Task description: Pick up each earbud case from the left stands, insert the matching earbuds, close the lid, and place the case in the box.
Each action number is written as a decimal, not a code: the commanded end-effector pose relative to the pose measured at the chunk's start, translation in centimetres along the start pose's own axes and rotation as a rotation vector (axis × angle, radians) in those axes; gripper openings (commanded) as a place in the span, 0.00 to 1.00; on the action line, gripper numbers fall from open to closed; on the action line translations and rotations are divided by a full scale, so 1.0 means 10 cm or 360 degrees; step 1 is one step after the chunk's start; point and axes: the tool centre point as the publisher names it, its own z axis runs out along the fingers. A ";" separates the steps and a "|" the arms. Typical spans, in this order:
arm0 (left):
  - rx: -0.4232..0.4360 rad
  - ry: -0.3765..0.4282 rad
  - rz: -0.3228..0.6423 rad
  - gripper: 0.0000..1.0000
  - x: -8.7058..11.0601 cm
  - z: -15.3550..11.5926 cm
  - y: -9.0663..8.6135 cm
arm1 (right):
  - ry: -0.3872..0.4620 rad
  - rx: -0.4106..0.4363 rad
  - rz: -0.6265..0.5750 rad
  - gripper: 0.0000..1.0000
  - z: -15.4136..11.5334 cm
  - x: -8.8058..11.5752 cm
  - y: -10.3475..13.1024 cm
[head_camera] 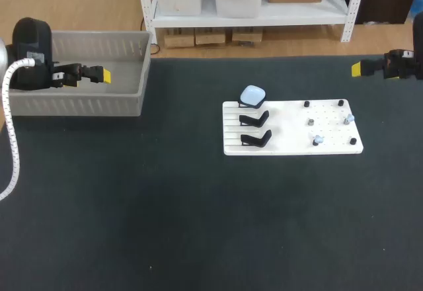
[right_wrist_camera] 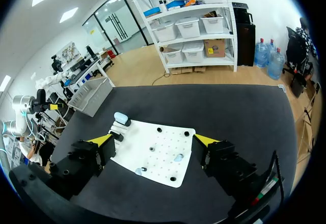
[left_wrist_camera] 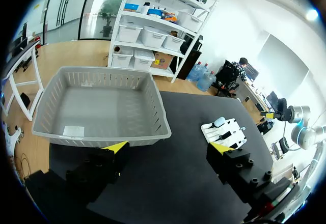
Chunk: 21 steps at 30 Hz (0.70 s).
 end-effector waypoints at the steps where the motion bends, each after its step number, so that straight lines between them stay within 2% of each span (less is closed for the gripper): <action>1: -0.0012 0.0007 -0.0003 1.00 -0.01 0.00 -0.02 | 0.0001 0.0002 0.0000 1.00 0.00 0.00 0.00; 18: -0.0012 0.0007 -0.0003 1.00 -0.01 0.00 -0.02 | 0.0001 0.0002 0.0000 1.00 0.00 0.00 0.00; 21: 0.0123 0.0019 0.0011 1.00 0.00 -0.01 0.00 | 0.0001 0.0002 0.0000 1.00 0.00 0.00 0.00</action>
